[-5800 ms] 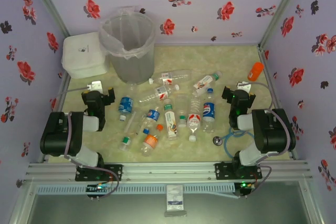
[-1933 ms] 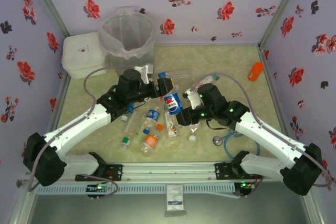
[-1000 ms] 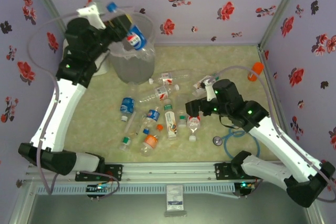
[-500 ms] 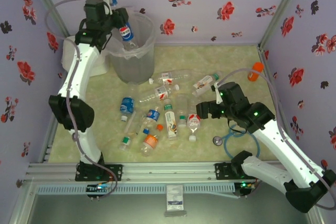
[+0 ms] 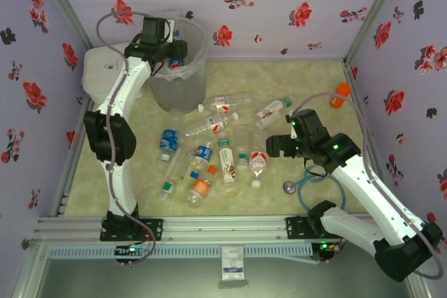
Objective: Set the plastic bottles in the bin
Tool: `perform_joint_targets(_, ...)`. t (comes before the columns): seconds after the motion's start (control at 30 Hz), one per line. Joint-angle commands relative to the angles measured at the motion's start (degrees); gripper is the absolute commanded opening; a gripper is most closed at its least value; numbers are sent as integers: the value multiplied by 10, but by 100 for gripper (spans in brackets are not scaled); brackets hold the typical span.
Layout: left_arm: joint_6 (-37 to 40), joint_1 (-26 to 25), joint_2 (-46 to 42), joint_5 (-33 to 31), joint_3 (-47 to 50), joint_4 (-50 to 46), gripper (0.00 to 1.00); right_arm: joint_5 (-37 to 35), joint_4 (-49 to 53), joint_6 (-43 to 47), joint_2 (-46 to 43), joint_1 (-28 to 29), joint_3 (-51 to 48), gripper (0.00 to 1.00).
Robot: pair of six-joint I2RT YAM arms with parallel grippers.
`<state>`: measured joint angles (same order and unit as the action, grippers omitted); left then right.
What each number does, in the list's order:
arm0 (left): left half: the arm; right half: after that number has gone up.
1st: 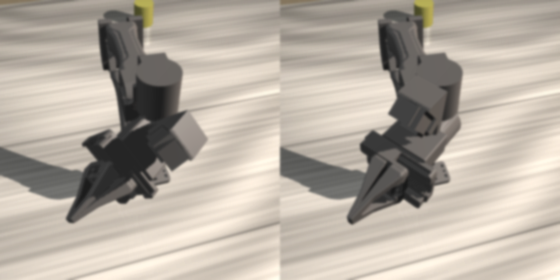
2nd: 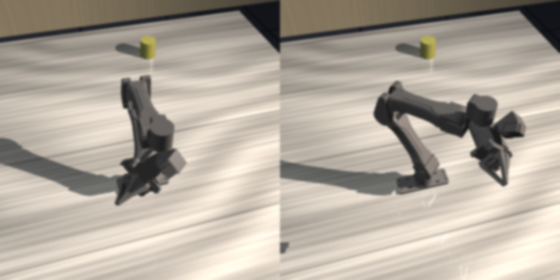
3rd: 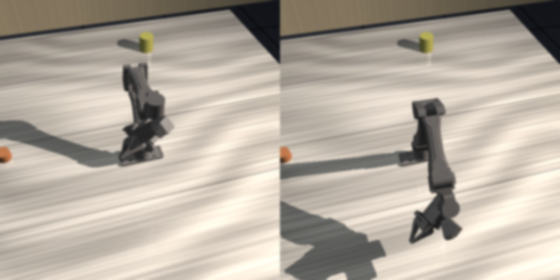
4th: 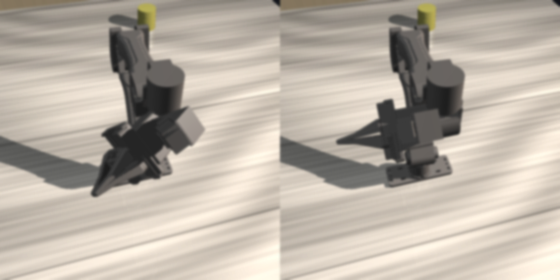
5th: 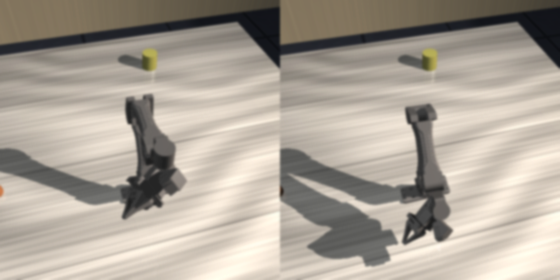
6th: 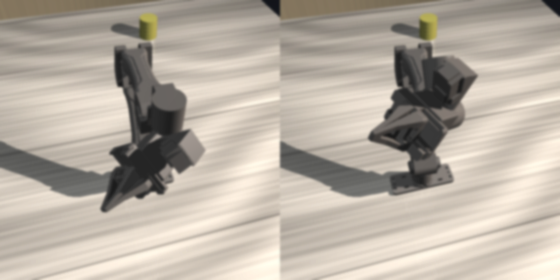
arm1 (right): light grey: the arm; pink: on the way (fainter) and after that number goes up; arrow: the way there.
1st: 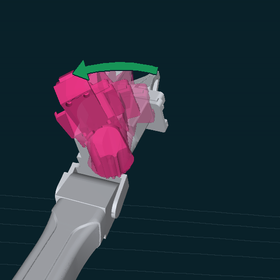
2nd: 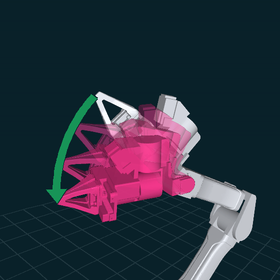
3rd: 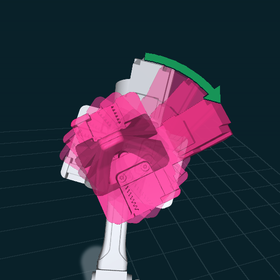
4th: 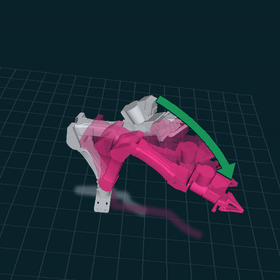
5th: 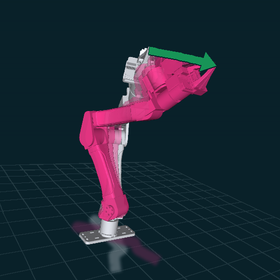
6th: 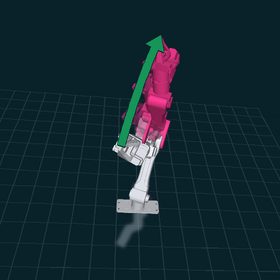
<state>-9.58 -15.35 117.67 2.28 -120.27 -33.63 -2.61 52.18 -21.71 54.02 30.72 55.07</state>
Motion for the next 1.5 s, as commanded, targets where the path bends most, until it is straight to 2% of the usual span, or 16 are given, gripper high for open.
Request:
perform_joint_targets(0.0, 10, -4, -2, -1, -4, -23, 66, 10, 2, -34, -2, -8, -29, 99)
perform_joint_targets(0.2, 9, -5, -14, -2, -8, -27, 85, 32, -16, -53, 1, -9, -51, 99)
perform_joint_targets(0.3, 9, -4, -27, -2, -14, -29, 90, 50, -27, -62, 8, -9, -63, 99)
perform_joint_targets(0.47, 10, -4, -61, -4, -37, -38, 93, 131, -104, -109, 28, -3, -116, 96)
perform_joint_targets(0.6, 14, -4, -103, -5, -54, -49, 99, 137, -145, -128, 53, 20, -141, 93)
perform_joint_targets(0.73, 17, -3, -162, -8, -42, -60, 100, 145, -182, -134, 91, 43, -145, 92)
perform_joint_targets(0.83, 6, -4, -242, -7, 33, -63, 100, 143, -198, -131, 120, 53, -144, 92)
perform_joint_targets(1.17, -125, -11, -577, 40, 455, -16, 100, 147, -240, -120, 215, 55, -137, 86)
perform_joint_targets(1.3, -168, -15, -660, 66, 545, -22, 100, 141, -245, -122, 234, 55, -142, 80)
perform_joint_targets(1.47, -200, -17, -703, 78, 594, -31, 100, 122, -224, -112, 232, 55, -143, 67)
